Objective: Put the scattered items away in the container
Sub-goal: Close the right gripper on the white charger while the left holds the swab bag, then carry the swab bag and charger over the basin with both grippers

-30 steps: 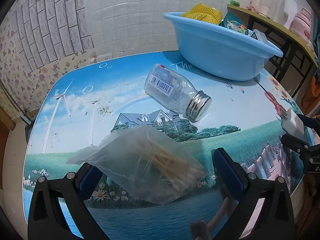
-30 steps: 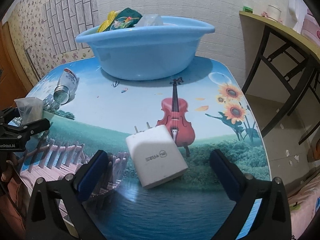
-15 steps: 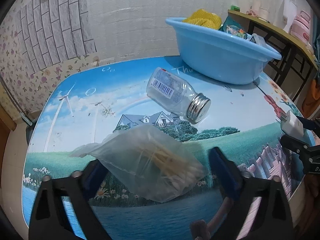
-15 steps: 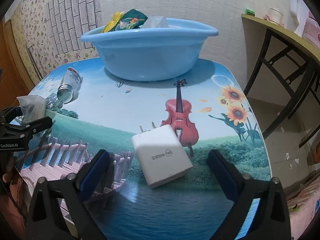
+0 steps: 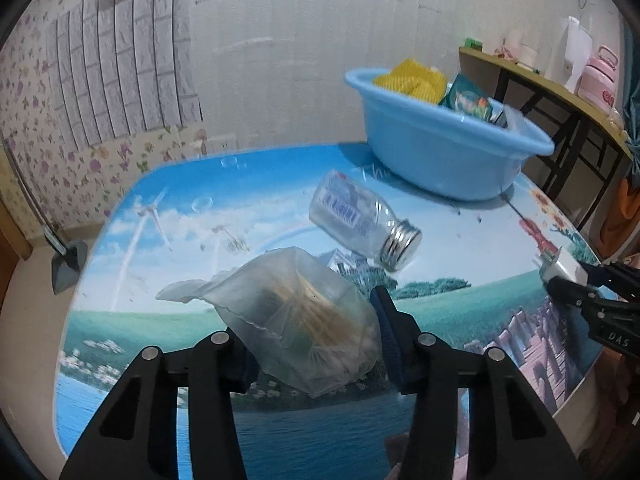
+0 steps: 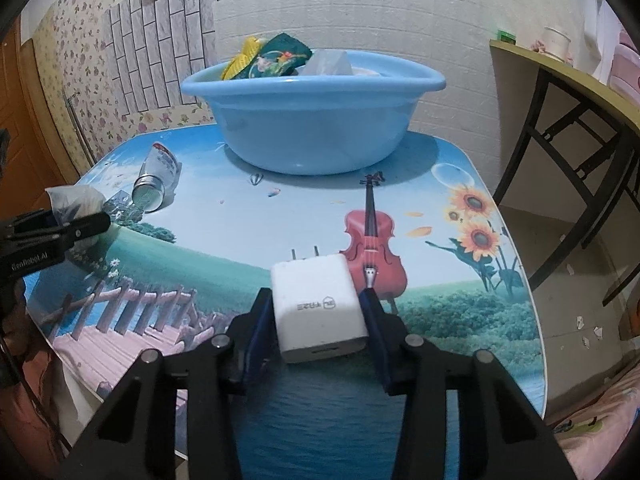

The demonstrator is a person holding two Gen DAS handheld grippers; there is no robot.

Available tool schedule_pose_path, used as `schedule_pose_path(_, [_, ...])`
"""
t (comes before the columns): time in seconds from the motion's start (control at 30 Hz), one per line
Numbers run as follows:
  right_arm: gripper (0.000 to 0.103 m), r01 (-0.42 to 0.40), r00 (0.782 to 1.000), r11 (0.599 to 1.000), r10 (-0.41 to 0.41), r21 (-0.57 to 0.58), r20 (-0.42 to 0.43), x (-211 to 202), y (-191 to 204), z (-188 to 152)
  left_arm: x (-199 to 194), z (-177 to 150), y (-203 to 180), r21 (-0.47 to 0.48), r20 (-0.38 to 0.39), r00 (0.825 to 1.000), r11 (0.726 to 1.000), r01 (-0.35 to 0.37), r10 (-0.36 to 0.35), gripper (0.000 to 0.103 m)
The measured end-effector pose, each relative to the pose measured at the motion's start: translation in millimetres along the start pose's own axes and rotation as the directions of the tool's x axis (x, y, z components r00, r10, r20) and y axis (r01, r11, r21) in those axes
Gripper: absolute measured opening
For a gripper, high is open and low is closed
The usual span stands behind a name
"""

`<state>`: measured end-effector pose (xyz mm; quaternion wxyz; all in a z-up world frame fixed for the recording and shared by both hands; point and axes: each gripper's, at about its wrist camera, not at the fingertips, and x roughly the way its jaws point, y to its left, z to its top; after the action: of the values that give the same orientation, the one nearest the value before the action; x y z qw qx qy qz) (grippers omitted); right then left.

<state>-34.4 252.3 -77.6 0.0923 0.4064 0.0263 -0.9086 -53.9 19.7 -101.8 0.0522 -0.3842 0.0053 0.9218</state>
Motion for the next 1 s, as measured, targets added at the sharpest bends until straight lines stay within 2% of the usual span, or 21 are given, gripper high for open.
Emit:
schedule_pose_path(0.23, [0.04, -0.015, 0.999, 0.999, 0.017, -0.038, 0.052, -13, 8, 4, -25, 13, 1, -0.003, 0.068, 0.998, 1.0, -0.012, 0.012, 0.048])
schedule_pose_path(0.6, [0.04, -0.067, 0.984, 0.998, 0.066, -0.001, 0.166, -44, 10, 20, -46, 34, -16, 0.043, 0.144, 0.99, 0.999, -0.007, 0.0, 0.048])
schedule_pose_path(1.0, [0.04, -0.122, 0.966, 0.992, 0.115, 0.015, 0.233, -70, 8, 48, -68, 73, -31, 0.039, 0.212, 0.975, 0.998, 0.056, -0.063, 0.048])
